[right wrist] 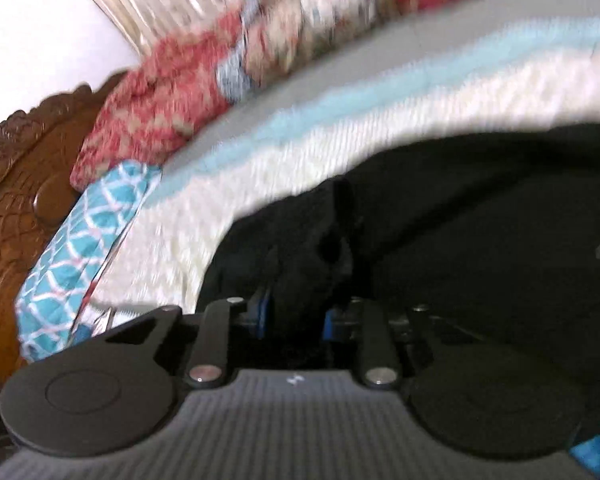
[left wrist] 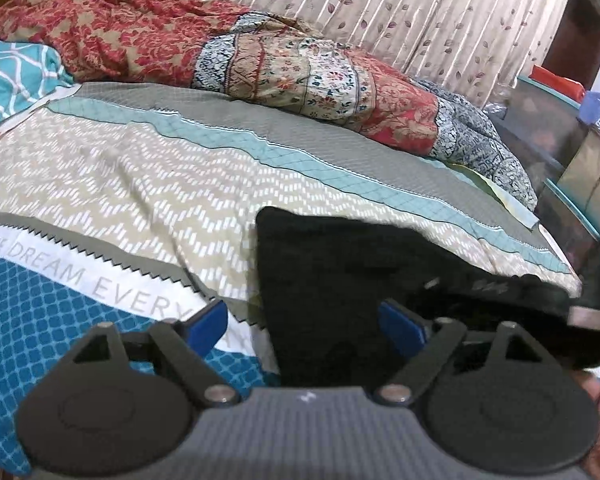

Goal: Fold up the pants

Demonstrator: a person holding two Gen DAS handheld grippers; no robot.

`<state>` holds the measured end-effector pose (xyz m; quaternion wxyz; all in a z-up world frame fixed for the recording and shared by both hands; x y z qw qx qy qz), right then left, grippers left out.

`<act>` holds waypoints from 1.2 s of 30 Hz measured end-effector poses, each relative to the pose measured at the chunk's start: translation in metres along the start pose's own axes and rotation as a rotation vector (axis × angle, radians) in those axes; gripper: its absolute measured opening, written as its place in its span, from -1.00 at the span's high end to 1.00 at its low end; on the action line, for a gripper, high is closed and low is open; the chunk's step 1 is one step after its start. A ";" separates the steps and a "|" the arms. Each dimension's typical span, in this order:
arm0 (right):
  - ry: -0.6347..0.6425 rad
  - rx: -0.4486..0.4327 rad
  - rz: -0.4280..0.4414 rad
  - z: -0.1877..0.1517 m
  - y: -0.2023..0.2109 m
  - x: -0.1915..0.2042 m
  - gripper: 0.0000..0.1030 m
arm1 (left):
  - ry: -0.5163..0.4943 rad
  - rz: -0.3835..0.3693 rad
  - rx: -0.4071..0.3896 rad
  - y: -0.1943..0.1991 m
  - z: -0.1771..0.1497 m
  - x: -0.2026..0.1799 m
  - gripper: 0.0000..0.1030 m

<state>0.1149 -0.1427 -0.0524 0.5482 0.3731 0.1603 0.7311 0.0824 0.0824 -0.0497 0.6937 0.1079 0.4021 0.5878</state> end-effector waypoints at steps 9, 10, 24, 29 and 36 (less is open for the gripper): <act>-0.121 0.024 -0.228 -0.036 0.005 -0.089 0.21 | -0.019 -0.036 0.053 -0.019 -0.011 -0.025 -0.65; -0.130 0.015 -0.217 -0.033 0.009 -0.088 0.17 | -0.026 -0.044 0.055 -0.020 -0.012 -0.029 -0.64; -0.144 -0.011 -0.228 -0.030 0.017 -0.080 0.38 | 0.254 -0.191 0.358 -0.077 -0.044 -0.020 0.04; -0.209 0.043 -0.121 -0.039 0.008 -0.058 0.40 | 0.171 -0.185 0.229 -0.048 -0.014 -0.016 0.52; -0.168 0.068 -0.138 -0.048 -0.004 -0.057 0.27 | 0.109 -0.012 0.276 -0.077 -0.050 0.007 0.41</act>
Point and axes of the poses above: each gripper's, at about its wrist camera, not at the fingertips, and y roughly against the way its jaws point, x to its left, z to its top, the point moved 9 cm from there along -y, roughly the way its jaws point, and after that the axes turned 9 degrees about y, right-handed, at the moved point
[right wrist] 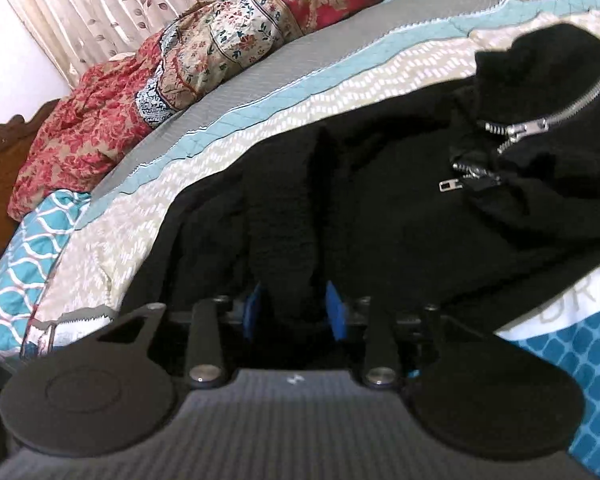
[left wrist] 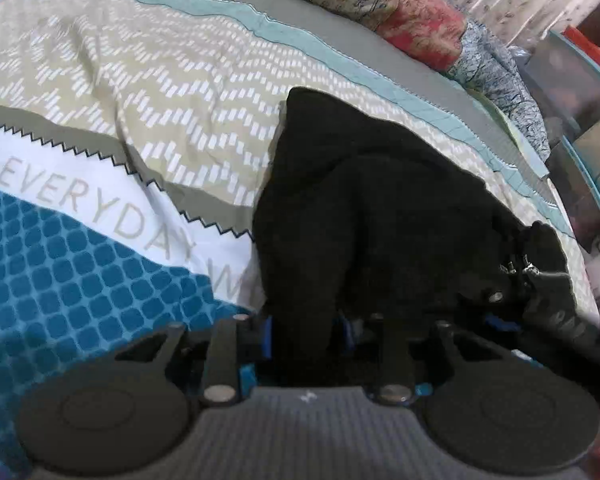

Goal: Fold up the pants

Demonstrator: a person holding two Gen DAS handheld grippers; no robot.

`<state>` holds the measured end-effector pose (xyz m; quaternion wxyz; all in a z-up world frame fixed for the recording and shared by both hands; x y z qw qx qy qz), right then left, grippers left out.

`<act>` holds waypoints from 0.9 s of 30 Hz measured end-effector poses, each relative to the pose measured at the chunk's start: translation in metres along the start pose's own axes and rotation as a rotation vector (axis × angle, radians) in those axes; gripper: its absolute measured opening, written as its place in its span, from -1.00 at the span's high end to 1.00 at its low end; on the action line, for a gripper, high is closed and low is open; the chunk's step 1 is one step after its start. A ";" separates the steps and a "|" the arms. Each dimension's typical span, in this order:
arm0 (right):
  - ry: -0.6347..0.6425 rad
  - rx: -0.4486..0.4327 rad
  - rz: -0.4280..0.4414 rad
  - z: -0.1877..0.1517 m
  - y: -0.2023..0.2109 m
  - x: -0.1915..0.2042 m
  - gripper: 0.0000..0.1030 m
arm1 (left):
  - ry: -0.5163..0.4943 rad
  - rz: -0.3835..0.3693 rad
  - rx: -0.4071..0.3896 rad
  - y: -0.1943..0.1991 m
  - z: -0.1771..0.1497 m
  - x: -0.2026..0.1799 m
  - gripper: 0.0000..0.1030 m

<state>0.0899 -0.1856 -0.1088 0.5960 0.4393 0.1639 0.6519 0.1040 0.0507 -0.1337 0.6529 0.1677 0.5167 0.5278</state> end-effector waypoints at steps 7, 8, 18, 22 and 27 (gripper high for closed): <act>-0.008 -0.142 -0.006 0.042 0.033 -0.012 -0.03 | 0.013 -0.021 -0.023 0.025 0.004 -0.004 0.05; -0.011 -0.144 -0.008 0.049 0.028 -0.015 -0.12 | 0.041 -0.038 -0.030 0.028 0.007 -0.003 0.01; 0.169 -0.066 -0.154 0.051 -0.014 -0.013 0.74 | 0.092 -0.013 0.029 -0.002 0.014 -0.001 -0.07; 0.140 -0.016 -0.180 0.035 -0.025 -0.041 0.50 | 0.020 0.010 0.008 -0.006 0.011 -0.010 -0.13; 0.018 -0.134 -0.113 0.056 0.023 -0.044 0.16 | 0.018 -0.015 0.009 0.011 0.012 -0.008 -0.12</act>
Point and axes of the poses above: each gripper's, at about its wrist camera, not at the fingertips, and y roughly against the way its jaws point, x to its left, z to its top, the point moved 9 cm from there along -y, roughly the way its jaws point, and after that the axes turned 9 degrees about y, right-handed, at the moved point
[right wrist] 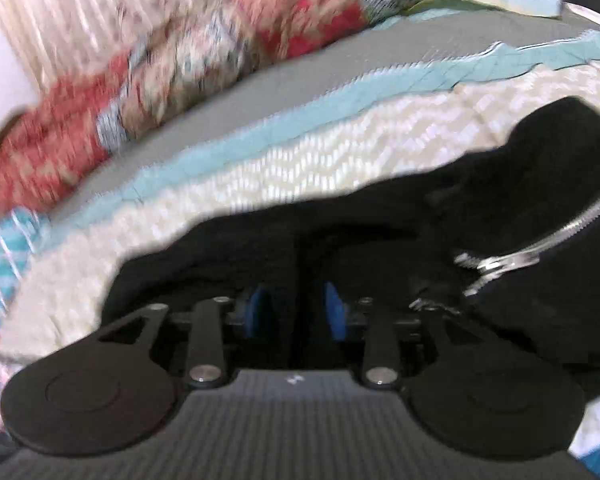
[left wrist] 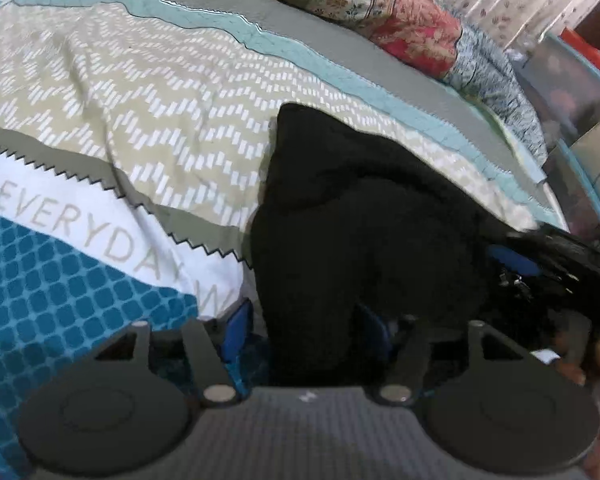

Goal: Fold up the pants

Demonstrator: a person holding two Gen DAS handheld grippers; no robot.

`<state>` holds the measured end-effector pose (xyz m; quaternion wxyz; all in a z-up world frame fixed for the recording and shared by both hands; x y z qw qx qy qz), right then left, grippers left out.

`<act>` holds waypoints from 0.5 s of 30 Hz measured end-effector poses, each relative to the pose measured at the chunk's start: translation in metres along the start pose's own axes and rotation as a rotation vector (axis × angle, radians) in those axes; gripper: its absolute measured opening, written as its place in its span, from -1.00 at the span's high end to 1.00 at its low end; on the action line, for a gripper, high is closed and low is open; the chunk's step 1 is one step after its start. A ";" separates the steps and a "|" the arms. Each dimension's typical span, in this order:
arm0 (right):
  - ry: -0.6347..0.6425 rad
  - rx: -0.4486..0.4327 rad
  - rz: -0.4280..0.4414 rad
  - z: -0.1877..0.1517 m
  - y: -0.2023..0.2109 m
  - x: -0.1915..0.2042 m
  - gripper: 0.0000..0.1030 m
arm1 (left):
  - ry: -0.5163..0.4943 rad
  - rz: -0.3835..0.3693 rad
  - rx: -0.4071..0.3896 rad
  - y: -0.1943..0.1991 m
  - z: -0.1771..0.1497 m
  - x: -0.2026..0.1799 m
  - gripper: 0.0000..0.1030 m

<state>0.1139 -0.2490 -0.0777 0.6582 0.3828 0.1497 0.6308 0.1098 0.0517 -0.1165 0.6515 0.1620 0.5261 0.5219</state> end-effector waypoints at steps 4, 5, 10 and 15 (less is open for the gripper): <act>-0.011 -0.189 -0.100 0.020 0.066 -0.052 -0.05 | 0.054 -0.036 -0.064 0.028 0.012 0.011 -0.12; -0.003 -0.227 -0.166 0.020 0.081 -0.071 -0.17 | 0.063 -0.040 -0.080 0.034 0.016 0.012 -0.12; -0.138 -0.217 -0.344 0.003 0.112 -0.169 -0.32 | 0.073 -0.048 -0.113 0.047 0.030 0.005 -0.12; -0.347 -0.183 -0.237 -0.019 0.098 -0.201 -0.38 | 0.041 -0.061 -0.092 0.042 0.030 -0.019 -0.12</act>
Point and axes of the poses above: each gripper's, at about its wrist camera, not at the fingertips, and y roughly against the way its jaws point, x to its left, z to its top, the point moved 9 cm from there along -y, roughly the way its jaws point, and after that the axes turned 9 degrees about y, right-handed, at the moved point
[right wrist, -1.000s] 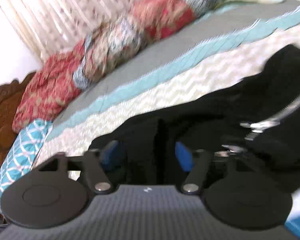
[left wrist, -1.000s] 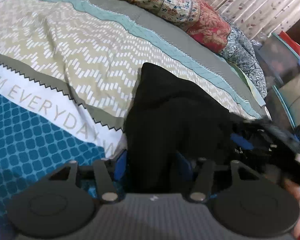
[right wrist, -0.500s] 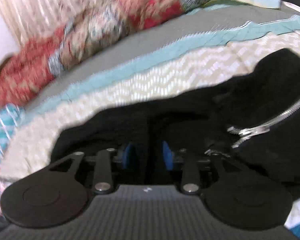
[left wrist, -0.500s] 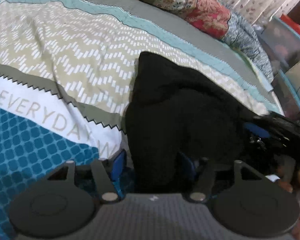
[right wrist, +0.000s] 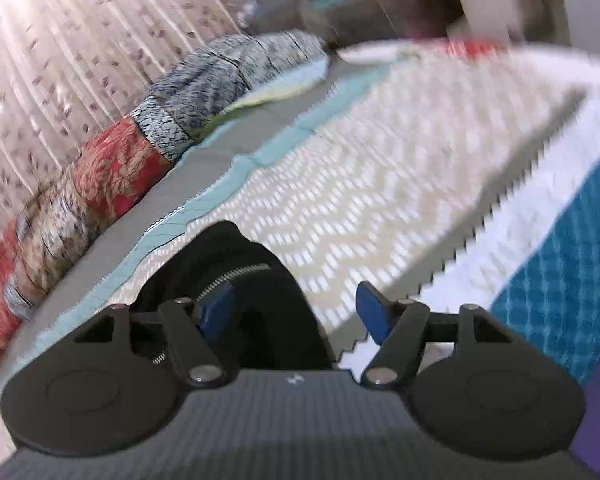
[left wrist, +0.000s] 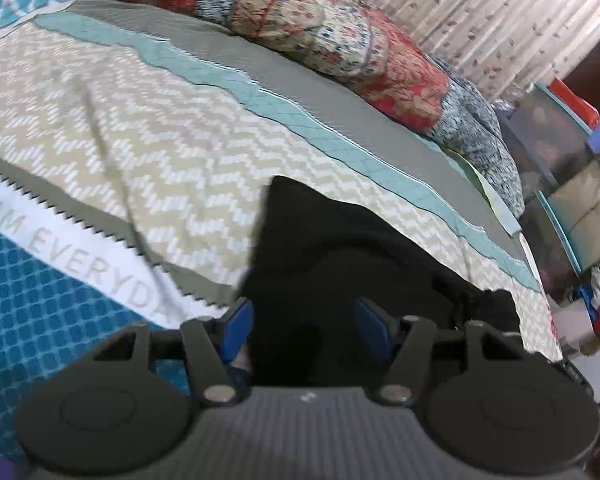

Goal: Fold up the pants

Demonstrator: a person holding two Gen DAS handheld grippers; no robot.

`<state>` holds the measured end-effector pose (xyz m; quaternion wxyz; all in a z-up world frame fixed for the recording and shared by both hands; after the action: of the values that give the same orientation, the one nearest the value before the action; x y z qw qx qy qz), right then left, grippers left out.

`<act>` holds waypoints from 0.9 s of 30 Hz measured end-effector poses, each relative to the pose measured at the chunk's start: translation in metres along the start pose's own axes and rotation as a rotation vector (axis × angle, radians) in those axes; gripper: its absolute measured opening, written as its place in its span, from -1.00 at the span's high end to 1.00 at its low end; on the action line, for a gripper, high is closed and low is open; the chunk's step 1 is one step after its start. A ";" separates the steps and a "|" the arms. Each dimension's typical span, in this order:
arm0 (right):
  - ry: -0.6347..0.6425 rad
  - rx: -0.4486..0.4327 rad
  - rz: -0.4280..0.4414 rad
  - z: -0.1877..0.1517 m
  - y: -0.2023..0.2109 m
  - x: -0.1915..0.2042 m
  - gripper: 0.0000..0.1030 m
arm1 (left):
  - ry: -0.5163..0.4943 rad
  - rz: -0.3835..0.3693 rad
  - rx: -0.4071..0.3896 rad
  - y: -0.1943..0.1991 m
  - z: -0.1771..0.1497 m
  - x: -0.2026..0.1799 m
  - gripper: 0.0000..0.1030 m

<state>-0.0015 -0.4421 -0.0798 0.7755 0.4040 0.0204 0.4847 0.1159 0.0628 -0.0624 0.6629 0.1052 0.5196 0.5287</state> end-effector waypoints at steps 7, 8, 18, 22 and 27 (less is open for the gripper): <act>-0.034 0.082 0.060 -0.007 -0.011 0.018 0.45 | -0.058 -0.011 0.024 -0.001 -0.009 -0.025 -0.12; -0.025 0.067 0.071 -0.003 -0.002 0.026 0.57 | -0.060 -0.015 0.027 -0.001 -0.008 -0.028 -0.12; 0.413 -0.033 0.326 -0.010 0.060 0.209 0.62 | -0.050 -0.174 0.086 -0.018 0.022 -0.082 -0.91; 0.596 -0.003 0.411 -0.058 0.062 0.277 0.62 | -0.056 -0.202 0.118 -0.031 0.034 -0.090 -1.00; 0.724 0.110 0.477 -0.119 0.041 0.326 0.62 | 0.110 -0.211 0.207 -0.057 0.034 -0.046 -1.00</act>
<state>0.0903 -0.1113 -0.0162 0.5619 0.2423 0.2229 0.7589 0.1812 0.0152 -0.0600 0.6709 0.0890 0.6150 0.4046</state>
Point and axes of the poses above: each gripper's, at about its wrist camera, not at the fingertips, and y roughly against the way its jaws point, x to its left, z to its top, the point moved 9 cm from there along -y, roughly the way its jaws point, and after that the axes turned 9 degrees about y, right-handed, at the moved point
